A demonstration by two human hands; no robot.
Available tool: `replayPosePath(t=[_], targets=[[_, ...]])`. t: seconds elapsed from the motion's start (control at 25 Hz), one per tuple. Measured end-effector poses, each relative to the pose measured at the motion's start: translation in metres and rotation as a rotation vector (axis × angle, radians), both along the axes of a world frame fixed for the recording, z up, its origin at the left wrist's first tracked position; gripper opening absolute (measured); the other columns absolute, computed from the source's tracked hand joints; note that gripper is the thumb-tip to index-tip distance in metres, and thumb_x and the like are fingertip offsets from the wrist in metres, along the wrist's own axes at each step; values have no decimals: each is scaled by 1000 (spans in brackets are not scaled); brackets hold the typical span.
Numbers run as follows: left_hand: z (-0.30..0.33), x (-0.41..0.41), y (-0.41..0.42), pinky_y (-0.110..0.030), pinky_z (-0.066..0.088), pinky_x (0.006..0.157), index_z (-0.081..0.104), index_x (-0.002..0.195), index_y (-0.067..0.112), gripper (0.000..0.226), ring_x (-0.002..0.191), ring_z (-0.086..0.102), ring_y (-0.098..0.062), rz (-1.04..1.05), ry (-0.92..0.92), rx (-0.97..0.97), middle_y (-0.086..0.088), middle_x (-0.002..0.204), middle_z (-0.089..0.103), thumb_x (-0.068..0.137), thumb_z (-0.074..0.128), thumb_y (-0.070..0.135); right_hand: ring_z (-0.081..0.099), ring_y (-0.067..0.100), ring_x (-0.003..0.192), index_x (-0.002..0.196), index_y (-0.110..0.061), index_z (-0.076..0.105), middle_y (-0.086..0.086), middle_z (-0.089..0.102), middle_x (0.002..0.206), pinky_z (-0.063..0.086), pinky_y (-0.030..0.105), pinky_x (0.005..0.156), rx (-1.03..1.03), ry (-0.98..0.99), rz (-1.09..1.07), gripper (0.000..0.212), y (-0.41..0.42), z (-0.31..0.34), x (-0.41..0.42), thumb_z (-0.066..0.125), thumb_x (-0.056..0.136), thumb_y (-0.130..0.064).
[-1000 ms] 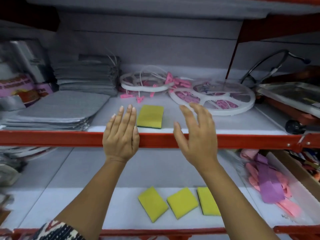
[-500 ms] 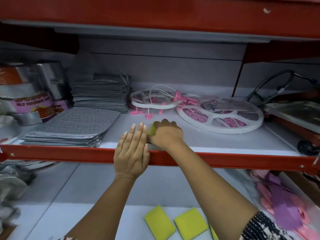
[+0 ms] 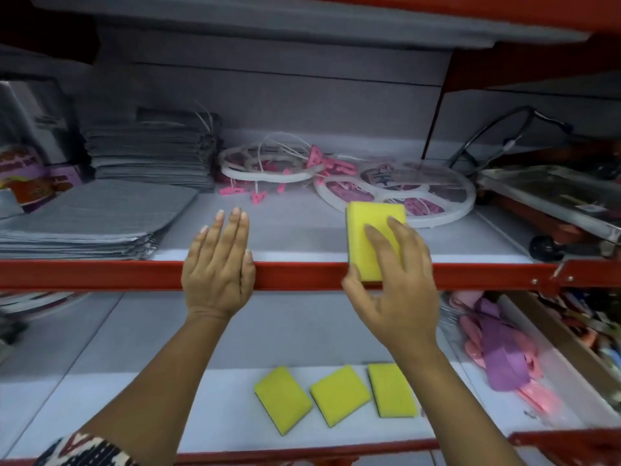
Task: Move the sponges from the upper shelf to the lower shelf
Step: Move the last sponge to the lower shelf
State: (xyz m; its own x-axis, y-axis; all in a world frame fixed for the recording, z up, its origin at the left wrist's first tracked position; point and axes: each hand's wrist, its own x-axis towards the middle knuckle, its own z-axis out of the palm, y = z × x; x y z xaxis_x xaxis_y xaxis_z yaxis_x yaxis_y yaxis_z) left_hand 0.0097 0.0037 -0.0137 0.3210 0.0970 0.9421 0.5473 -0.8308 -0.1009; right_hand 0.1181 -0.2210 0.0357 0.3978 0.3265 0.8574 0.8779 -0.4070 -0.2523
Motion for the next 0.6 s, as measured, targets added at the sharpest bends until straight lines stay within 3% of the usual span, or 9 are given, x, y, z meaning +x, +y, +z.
replayPosePath(t=[0.12, 0.2, 0.32, 0.48, 0.6], targets=[[-1, 0, 0, -40, 34, 108, 36, 143, 7, 50, 137, 35, -23, -11, -12, 7, -9, 145, 43, 97, 27, 23, 45, 37, 124, 122, -3, 54, 21, 51, 127, 38, 41, 109, 91, -27, 69, 49, -44, -56, 9, 63, 78, -21], [-1, -1, 0, -39, 33, 109, 34, 144, 8, 50, 138, 34, -22, -19, -25, 7, -8, 145, 42, 97, 28, 23, 44, 35, 126, 126, -4, 48, 19, 45, 131, 36, 38, 109, 57, 76, 91, 52, -67, -98, 11, 61, 79, -23], [-3, -1, 0, -39, 32, 110, 33, 145, 9, 49, 139, 31, -21, -14, -30, 20, -8, 146, 42, 97, 28, 23, 44, 32, 126, 127, -6, 49, 18, 47, 131, 41, 38, 105, -81, 305, -4, 50, -96, -157, 20, 56, 83, -30], [-3, -1, 1, -38, 31, 110, 32, 145, 10, 50, 140, 29, -20, -11, -32, 18, -7, 147, 41, 98, 27, 23, 52, 36, 111, 121, -5, 53, 18, 56, 118, 48, 43, 92, -376, 578, -133, 54, -127, -211, 54, 50, 79, -39], [-3, 0, 2, -38, 32, 111, 32, 145, 10, 49, 140, 30, -20, -10, -35, 19, -6, 146, 41, 98, 25, 24, 49, 34, 111, 122, -6, 51, 14, 54, 122, 45, 41, 90, -551, 882, -216, 55, -133, -217, 83, 64, 76, -34]])
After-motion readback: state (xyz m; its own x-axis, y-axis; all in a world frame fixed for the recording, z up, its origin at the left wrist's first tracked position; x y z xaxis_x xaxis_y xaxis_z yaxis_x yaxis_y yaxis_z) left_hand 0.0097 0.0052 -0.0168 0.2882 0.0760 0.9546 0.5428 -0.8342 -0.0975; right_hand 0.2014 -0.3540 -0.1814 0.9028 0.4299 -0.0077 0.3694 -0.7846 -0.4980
